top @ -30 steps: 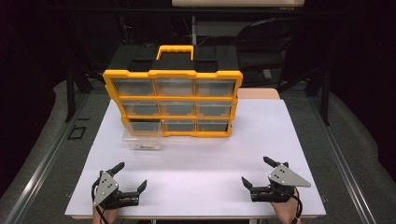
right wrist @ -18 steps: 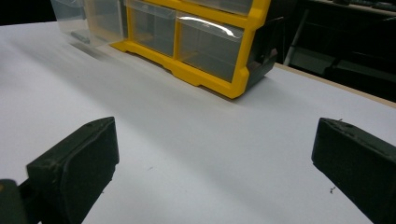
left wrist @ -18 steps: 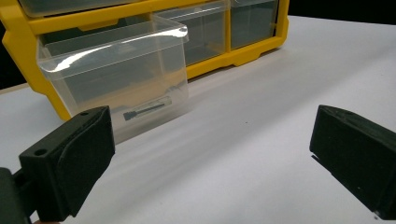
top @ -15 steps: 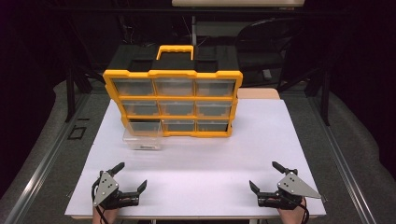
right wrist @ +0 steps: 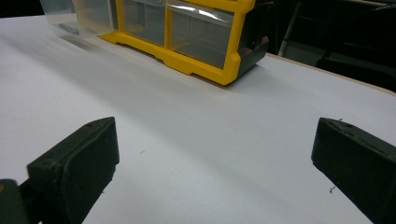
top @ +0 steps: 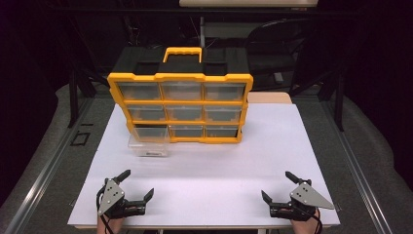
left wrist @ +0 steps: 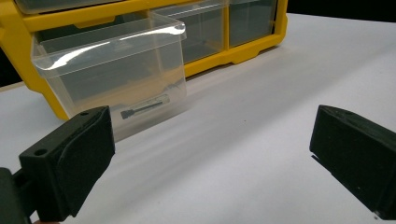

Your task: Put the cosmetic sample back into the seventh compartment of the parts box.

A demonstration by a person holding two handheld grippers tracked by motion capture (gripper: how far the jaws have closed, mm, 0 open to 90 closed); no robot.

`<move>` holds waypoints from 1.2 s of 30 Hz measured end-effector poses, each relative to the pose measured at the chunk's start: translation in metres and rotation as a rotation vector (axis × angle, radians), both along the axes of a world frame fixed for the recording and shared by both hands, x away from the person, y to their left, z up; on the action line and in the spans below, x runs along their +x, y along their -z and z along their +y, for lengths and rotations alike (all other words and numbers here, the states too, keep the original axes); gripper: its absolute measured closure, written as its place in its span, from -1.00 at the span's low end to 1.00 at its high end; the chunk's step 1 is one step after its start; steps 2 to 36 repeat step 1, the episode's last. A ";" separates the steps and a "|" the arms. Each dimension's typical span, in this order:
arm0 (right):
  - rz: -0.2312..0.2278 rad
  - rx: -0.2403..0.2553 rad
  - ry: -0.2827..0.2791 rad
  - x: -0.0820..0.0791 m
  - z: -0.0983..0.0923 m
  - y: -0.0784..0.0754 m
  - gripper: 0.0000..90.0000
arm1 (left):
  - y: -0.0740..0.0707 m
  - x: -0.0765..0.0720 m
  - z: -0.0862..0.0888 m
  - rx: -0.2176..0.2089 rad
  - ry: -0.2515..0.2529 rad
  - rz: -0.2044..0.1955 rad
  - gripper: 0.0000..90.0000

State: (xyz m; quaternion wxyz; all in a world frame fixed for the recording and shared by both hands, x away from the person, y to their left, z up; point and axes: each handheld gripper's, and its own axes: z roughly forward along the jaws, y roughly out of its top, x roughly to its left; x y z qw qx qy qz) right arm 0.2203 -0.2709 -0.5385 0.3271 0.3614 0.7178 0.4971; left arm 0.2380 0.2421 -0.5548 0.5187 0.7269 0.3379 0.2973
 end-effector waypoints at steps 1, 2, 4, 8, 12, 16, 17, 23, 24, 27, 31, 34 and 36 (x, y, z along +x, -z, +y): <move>0.002 0.001 0.000 0.000 0.000 0.000 -1.00 | 0.000 0.000 0.000 0.001 0.002 0.001 -1.00; 0.002 0.001 0.000 0.000 0.000 0.000 -1.00 | 0.000 0.000 0.000 0.001 0.002 0.001 -1.00; 0.002 0.001 0.000 0.000 0.000 0.000 -1.00 | 0.000 0.000 0.000 0.001 0.002 0.001 -1.00; 0.002 0.001 0.000 0.000 0.000 0.000 -1.00 | 0.000 0.000 0.000 0.001 0.002 0.001 -1.00; 0.002 0.001 0.000 0.000 0.000 0.000 -1.00 | 0.000 0.000 0.000 0.001 0.002 0.001 -1.00; 0.002 0.001 0.000 0.000 0.000 0.000 -1.00 | 0.000 0.000 0.000 0.001 0.002 0.001 -1.00; 0.002 0.001 0.000 0.000 0.000 0.000 -1.00 | 0.000 0.000 0.000 0.001 0.002 0.001 -1.00; 0.002 0.001 0.000 0.000 0.000 0.000 -1.00 | 0.000 0.000 0.000 0.001 0.002 0.001 -1.00; 0.002 0.001 0.000 0.000 0.000 0.000 -1.00 | 0.000 0.000 0.000 0.001 0.002 0.001 -1.00; 0.002 0.001 0.000 0.000 0.000 0.000 -1.00 | 0.000 0.000 0.000 0.001 0.002 0.001 -1.00; 0.002 0.001 0.000 0.000 0.000 0.000 -1.00 | 0.000 0.000 0.000 0.001 0.002 0.001 -1.00; 0.002 0.001 0.000 0.000 0.000 0.000 -1.00 | 0.000 0.000 0.000 0.001 0.002 0.001 -1.00; 0.002 0.001 0.000 0.000 0.000 0.000 -1.00 | 0.000 0.000 0.000 0.001 0.002 0.001 -1.00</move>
